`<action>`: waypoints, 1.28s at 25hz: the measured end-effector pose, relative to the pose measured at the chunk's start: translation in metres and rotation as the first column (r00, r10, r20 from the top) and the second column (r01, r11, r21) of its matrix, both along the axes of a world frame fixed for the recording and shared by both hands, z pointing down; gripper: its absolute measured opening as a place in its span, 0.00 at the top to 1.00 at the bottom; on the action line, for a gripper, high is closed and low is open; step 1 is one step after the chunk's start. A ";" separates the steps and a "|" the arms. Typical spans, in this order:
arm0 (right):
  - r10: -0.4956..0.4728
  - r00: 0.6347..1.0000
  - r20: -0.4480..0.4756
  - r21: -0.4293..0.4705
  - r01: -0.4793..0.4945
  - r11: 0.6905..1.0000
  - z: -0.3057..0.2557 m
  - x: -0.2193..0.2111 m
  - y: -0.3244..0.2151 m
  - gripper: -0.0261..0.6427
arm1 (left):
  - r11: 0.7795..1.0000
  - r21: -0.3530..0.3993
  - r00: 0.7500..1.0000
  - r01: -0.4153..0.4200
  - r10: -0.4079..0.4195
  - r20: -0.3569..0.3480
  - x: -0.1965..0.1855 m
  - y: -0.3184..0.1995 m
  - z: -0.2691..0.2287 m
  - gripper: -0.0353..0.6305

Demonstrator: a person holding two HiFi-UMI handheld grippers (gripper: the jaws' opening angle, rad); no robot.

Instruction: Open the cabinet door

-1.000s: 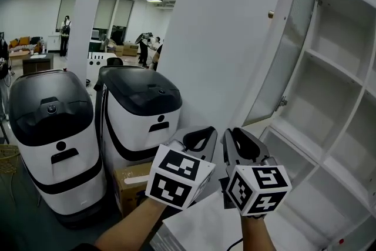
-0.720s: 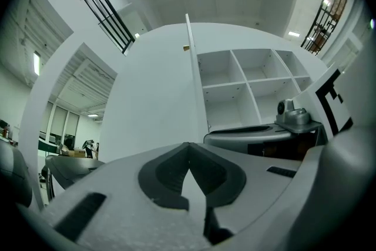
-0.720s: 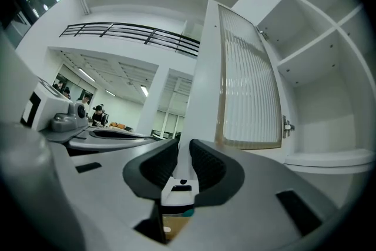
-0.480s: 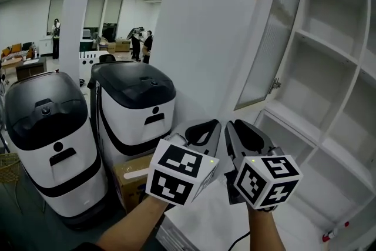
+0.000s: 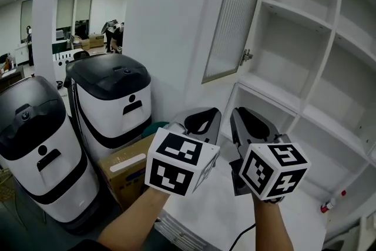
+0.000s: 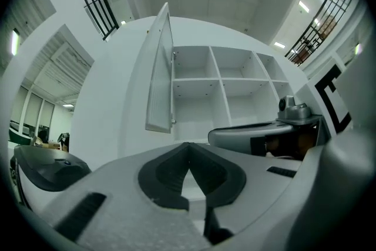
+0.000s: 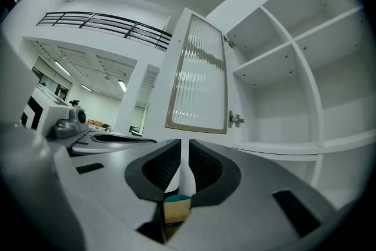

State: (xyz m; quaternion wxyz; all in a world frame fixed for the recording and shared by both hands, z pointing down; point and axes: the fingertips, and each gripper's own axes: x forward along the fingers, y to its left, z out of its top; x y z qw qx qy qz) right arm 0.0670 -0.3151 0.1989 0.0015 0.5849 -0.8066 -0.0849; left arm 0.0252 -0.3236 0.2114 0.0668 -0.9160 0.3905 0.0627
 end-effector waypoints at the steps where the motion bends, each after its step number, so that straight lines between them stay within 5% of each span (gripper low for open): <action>1: 0.016 1.000 0.000 -0.002 -0.016 1.000 0.001 0.007 0.003 0.89 | 1.000 -0.005 1.000 -0.011 0.011 -0.002 0.005 0.001 0.001 0.93; 16: 0.236 0.972 0.011 -0.042 -0.235 0.971 0.019 0.098 0.060 0.92 | 0.986 -0.046 0.987 -0.163 0.163 0.004 0.082 0.038 0.016 0.93; 32: 0.279 0.960 0.008 -0.055 -0.278 0.959 0.027 0.111 0.071 0.92 | 0.980 -0.052 0.980 -0.193 0.195 0.028 0.097 0.045 0.022 0.93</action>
